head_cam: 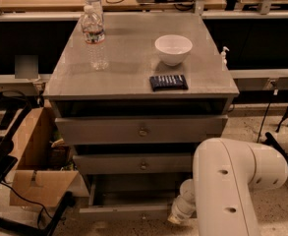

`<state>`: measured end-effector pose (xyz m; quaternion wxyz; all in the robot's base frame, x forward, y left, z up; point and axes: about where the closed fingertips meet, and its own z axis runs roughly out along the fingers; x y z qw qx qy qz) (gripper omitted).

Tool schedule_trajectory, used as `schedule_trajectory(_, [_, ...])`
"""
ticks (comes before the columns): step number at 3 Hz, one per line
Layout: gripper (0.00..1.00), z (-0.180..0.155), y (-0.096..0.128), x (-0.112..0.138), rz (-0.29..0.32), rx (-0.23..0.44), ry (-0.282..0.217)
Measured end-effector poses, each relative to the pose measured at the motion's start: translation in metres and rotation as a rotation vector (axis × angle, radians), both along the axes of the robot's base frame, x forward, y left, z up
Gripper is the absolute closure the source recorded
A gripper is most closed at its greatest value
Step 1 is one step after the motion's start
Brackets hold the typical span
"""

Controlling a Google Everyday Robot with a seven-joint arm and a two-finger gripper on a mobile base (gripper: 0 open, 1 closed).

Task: Open bottom drawer

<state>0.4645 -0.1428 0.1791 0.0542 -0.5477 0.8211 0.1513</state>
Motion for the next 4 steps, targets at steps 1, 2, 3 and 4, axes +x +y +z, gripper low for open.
schedule_trajectory(1, [1.0,0.0008,0.0,0.0,0.0,0.0,0.0])
schedule_trajectory(2, [1.0,0.0021,0.0,0.0,0.0,0.0,0.0])
schedule_trajectory(3, [1.0,0.0026,0.0,-0.0001,0.0,0.0,0.0])
schedule_trajectory(4, [1.0,0.0029,0.0,-0.0001,0.0,0.0,0.0])
